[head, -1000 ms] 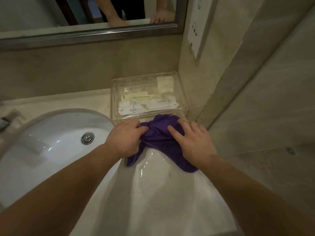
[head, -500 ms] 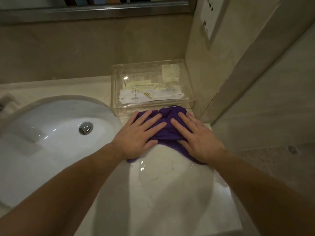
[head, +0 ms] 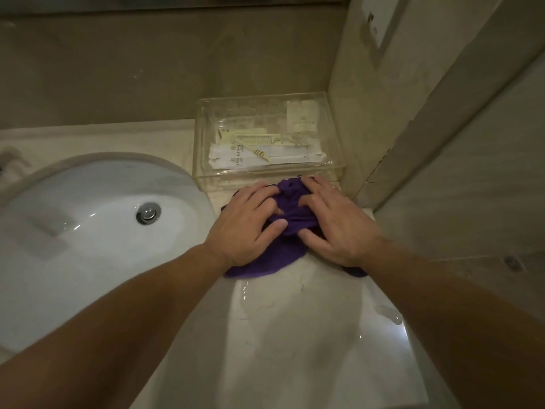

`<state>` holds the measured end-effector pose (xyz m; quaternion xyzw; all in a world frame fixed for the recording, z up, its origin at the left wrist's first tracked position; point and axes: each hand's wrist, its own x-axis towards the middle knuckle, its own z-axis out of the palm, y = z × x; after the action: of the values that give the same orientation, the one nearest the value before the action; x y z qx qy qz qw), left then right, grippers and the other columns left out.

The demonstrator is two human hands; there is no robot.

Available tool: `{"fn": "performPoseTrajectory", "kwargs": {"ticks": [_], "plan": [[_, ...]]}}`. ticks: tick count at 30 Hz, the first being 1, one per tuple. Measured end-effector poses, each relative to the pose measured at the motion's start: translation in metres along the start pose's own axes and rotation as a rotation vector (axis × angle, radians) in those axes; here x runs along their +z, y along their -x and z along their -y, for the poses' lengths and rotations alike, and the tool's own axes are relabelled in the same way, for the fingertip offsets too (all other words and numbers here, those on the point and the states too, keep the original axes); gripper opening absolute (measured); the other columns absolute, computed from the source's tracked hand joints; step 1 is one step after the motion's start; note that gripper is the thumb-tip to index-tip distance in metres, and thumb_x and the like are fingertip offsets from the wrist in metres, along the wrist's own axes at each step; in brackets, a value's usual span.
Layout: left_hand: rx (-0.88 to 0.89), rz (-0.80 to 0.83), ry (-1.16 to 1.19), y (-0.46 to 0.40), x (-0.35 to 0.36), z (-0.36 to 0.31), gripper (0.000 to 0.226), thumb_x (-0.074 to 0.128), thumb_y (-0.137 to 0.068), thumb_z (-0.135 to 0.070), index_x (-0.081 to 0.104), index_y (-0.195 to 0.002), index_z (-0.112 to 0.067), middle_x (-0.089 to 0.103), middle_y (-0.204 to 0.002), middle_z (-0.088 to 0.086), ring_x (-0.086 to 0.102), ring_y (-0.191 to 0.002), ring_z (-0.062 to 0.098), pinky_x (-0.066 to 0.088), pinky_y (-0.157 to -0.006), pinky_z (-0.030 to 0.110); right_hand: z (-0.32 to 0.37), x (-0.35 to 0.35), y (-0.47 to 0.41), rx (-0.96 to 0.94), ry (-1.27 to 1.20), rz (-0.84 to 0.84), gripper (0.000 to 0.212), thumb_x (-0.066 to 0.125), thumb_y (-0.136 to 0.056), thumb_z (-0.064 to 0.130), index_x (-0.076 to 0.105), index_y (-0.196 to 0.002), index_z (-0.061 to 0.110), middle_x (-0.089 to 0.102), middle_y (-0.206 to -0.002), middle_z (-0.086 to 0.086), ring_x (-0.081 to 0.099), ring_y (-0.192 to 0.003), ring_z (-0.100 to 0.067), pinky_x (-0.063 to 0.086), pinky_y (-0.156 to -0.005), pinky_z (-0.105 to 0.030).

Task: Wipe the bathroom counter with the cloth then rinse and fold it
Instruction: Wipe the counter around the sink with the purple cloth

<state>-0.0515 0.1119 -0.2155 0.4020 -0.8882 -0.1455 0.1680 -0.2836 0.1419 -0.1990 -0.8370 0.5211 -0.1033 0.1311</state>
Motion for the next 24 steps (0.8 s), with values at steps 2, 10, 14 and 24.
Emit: {"fn": "performPoseTrajectory", "kwargs": {"ticks": [2,10,14,24], "plan": [[0.010,-0.014,-0.009,-0.002,0.002,0.002,0.042,0.039,-0.102,-0.045,0.066,-0.109,-0.013,0.051,-0.145,0.008,0.044,-0.136,0.028,0.036,-0.111,0.045,-0.003,0.006,0.001,0.033,-0.013,-0.011,0.065,0.044,-0.093,0.058,0.045,-0.144,0.018,0.035,-0.160,-0.013,0.024,-0.151,-0.032,0.023,-0.123,-0.045],[0.228,0.256,-0.322,-0.011,-0.024,0.031,0.066,0.032,-0.101,-0.059,0.036,-0.152,-0.018,0.053,-0.145,0.009,0.051,-0.124,0.028,0.045,-0.103,0.045,-0.004,0.008,0.009,0.034,0.126,-0.115,0.069,0.040,-0.094,0.060,0.055,-0.140,0.010,0.060,-0.126,-0.012,0.052,-0.114,-0.031,0.047,-0.095,-0.042],[0.227,0.214,-0.307,-0.006,-0.018,0.028,0.050,0.039,-0.099,-0.048,0.053,-0.143,-0.028,0.044,-0.154,0.004,0.042,-0.137,0.031,0.036,-0.111,0.048,-0.009,0.011,0.011,0.010,0.136,-0.145,0.059,0.043,-0.096,0.055,0.062,-0.130,0.012,0.055,-0.131,-0.018,0.052,-0.117,-0.033,0.048,-0.095,-0.041],[-0.113,0.150,-0.086,0.018,-0.008,-0.009,0.054,0.033,-0.094,-0.047,0.047,-0.145,-0.034,0.037,-0.159,-0.008,0.027,-0.146,0.021,0.015,-0.121,0.042,0.002,0.012,0.029,0.100,0.072,0.000,0.067,0.026,-0.098,0.058,0.023,-0.158,0.031,0.030,-0.163,-0.004,0.025,-0.151,-0.026,0.017,-0.123,-0.038]]}}
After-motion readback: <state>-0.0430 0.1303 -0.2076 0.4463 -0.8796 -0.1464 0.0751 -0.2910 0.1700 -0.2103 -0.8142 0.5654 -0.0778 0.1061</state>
